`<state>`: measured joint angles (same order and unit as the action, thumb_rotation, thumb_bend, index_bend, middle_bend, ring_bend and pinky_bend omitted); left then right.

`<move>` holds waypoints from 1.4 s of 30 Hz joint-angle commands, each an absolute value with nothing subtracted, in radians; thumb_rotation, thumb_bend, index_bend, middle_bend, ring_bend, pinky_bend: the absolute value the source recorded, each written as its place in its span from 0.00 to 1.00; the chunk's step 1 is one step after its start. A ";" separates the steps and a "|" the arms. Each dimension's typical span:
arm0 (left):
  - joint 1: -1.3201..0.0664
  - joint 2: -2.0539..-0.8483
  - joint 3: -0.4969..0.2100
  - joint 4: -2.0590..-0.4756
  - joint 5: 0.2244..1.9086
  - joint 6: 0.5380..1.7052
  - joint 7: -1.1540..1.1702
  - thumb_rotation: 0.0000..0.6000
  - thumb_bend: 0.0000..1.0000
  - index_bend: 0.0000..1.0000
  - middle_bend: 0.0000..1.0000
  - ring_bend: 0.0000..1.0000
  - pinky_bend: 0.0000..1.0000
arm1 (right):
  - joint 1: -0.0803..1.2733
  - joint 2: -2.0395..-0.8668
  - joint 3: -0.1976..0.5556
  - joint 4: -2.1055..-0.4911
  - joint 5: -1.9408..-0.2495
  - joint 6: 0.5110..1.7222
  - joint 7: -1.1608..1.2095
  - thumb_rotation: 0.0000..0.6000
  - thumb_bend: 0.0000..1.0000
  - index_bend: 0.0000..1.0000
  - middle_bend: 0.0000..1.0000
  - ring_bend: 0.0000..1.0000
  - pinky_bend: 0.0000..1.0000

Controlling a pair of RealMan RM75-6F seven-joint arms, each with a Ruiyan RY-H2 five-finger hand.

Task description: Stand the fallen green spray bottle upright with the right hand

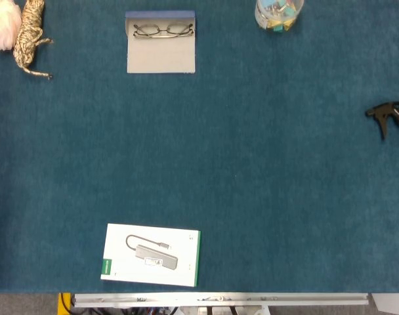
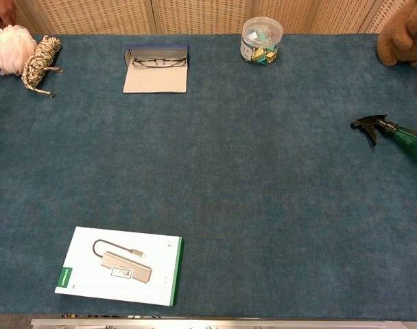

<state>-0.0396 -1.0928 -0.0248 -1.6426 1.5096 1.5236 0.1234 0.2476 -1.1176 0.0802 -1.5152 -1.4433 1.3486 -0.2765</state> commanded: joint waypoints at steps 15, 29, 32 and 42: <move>-0.038 -1.089 -0.025 -1.643 1.508 1.525 0.112 1.00 0.00 0.53 0.39 0.23 0.29 | 0.237 -1.289 0.098 -1.216 -1.276 1.282 -0.462 1.00 0.00 0.00 0.00 0.00 0.10; -0.041 -1.095 -0.026 -1.642 1.501 1.518 0.123 1.00 0.00 0.53 0.39 0.23 0.29 | 0.290 -1.434 0.118 -0.969 -1.245 1.171 -0.401 1.00 0.00 0.00 0.00 0.00 0.10; -0.039 -1.092 -0.025 -1.642 1.503 1.521 0.119 1.00 0.00 0.53 0.39 0.23 0.29 | 0.306 -1.458 0.126 -0.936 -1.241 1.152 -0.395 1.00 0.00 0.00 0.00 0.00 0.10; -0.038 -1.089 -0.025 -1.642 1.506 1.524 0.108 1.00 0.00 0.53 0.39 0.23 0.29 | 0.341 -1.510 0.136 -0.876 -1.242 1.103 -0.364 1.00 0.00 0.00 0.00 0.00 0.10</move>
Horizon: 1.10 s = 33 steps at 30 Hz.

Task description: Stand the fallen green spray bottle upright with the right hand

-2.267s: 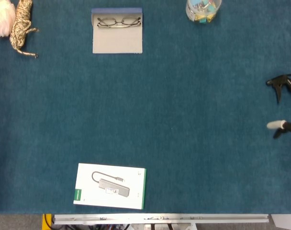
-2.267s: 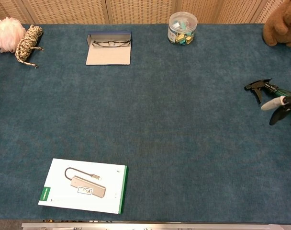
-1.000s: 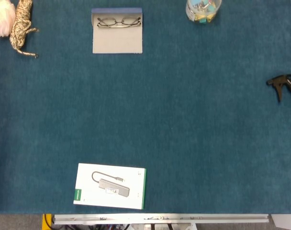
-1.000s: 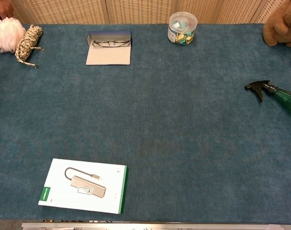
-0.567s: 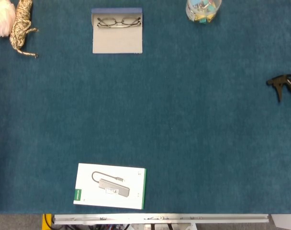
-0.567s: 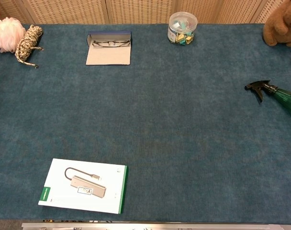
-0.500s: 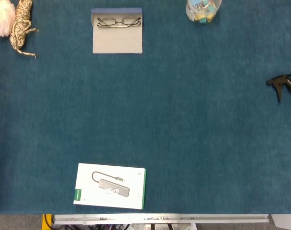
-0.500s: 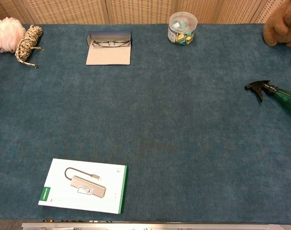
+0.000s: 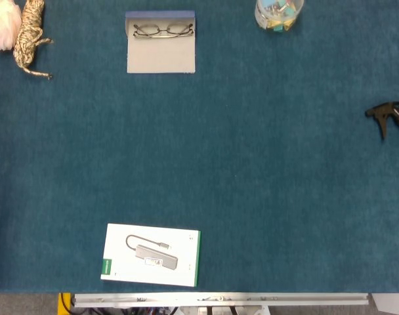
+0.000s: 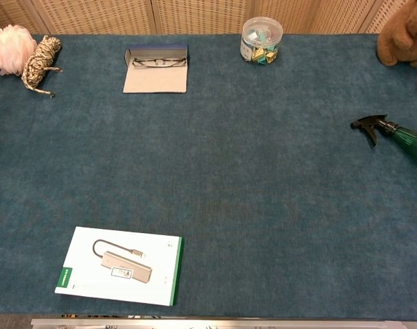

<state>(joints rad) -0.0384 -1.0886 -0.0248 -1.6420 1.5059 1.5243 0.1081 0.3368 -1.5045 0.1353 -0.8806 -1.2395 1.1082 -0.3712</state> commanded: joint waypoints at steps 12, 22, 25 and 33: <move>-0.038 -1.089 -0.025 -1.642 1.505 1.524 0.110 1.00 0.00 0.53 0.39 0.23 0.29 | 0.359 -1.537 0.125 -0.873 -1.269 1.083 -0.326 1.00 0.00 0.00 0.00 0.00 0.10; -0.037 -1.086 -0.025 -1.643 1.507 1.528 0.103 1.00 0.00 0.53 0.39 0.23 0.29 | 0.376 -1.552 0.119 -0.891 -1.292 1.075 -0.299 1.00 0.00 0.00 0.00 0.00 0.10; -0.036 -1.085 -0.025 -1.643 1.507 1.529 0.101 1.00 0.00 0.53 0.39 0.23 0.29 | 0.383 -1.559 0.117 -0.894 -1.299 1.070 -0.291 1.00 0.00 0.00 0.00 0.00 0.10; -0.036 -1.083 -0.026 -1.644 1.507 1.529 0.098 1.00 0.00 0.53 0.39 0.23 0.29 | 0.404 -1.579 0.115 -0.909 -1.319 1.069 -0.275 1.00 0.00 0.00 0.00 0.00 0.10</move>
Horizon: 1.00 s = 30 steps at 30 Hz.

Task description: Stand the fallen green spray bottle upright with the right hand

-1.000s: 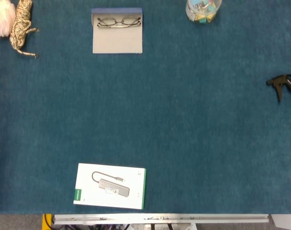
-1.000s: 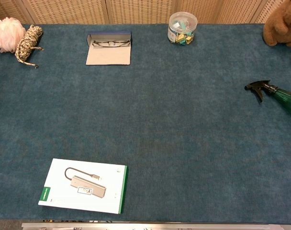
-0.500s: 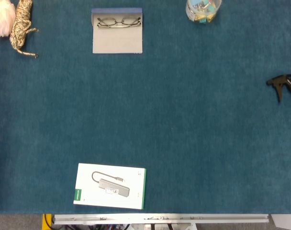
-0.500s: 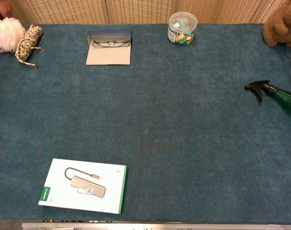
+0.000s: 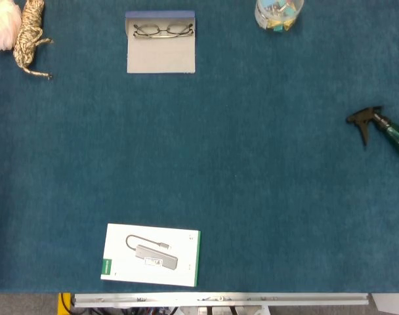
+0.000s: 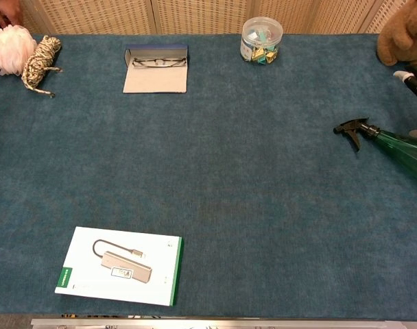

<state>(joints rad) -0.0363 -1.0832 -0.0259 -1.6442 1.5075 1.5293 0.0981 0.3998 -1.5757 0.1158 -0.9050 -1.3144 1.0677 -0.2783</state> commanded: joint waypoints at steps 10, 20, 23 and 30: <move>-0.034 -1.080 -0.027 -1.645 1.508 1.534 0.090 1.00 0.00 0.53 0.39 0.23 0.29 | 0.429 -1.583 0.113 -0.970 -1.359 1.090 -0.247 1.00 0.00 0.00 0.00 0.00 0.10; -0.033 -1.077 -0.027 -1.645 1.509 1.536 0.084 1.00 0.00 0.53 0.39 0.23 0.29 | 0.442 -1.548 0.083 -1.075 -1.408 1.087 -0.194 1.00 0.00 0.00 0.00 0.00 0.10; -0.033 -1.077 -0.027 -1.645 1.509 1.535 0.085 1.00 0.00 0.53 0.39 0.23 0.29 | 0.448 -1.530 0.072 -1.112 -1.425 1.075 -0.151 1.00 0.00 0.00 0.00 0.00 0.10; -0.034 -1.077 -0.028 -1.645 1.507 1.534 0.086 1.00 0.00 0.53 0.39 0.23 0.29 | 0.461 -1.487 0.042 -1.187 -1.468 1.053 -0.067 1.00 0.00 0.00 0.00 0.00 0.10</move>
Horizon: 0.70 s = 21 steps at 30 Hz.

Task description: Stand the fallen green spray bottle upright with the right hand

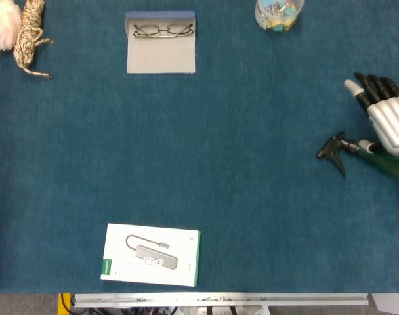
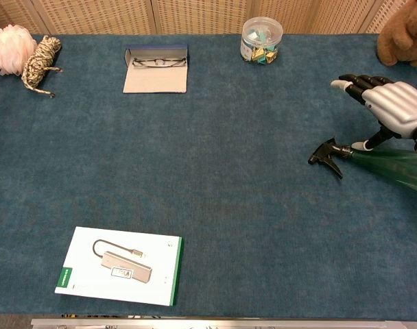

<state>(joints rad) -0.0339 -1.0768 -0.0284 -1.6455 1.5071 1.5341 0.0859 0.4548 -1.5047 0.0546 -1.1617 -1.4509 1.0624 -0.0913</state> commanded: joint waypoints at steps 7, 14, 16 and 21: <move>-0.034 -1.077 -0.029 -1.646 1.508 1.535 0.085 1.00 0.00 0.53 0.39 0.23 0.29 | 0.471 -1.443 0.003 -1.263 -1.508 1.029 -0.023 1.00 0.00 0.00 0.00 0.00 0.10; -0.034 -1.076 -0.029 -1.646 1.508 1.535 0.083 1.00 0.00 0.53 0.39 0.23 0.29 | 0.469 -1.397 -0.011 -1.325 -1.531 1.045 0.008 1.00 0.00 0.00 0.00 0.00 0.10; -0.033 -1.075 -0.029 -1.647 1.508 1.536 0.082 1.00 0.00 0.53 0.39 0.23 0.29 | 0.462 -1.378 -0.007 -1.350 -1.531 1.066 0.003 1.00 0.00 0.00 0.00 0.00 0.10; -0.033 -1.075 -0.029 -1.647 1.508 1.536 0.084 1.00 0.00 0.53 0.39 0.23 0.29 | 0.443 -1.302 -0.008 -1.457 -1.529 1.102 -0.042 1.00 0.00 0.00 0.00 0.00 0.10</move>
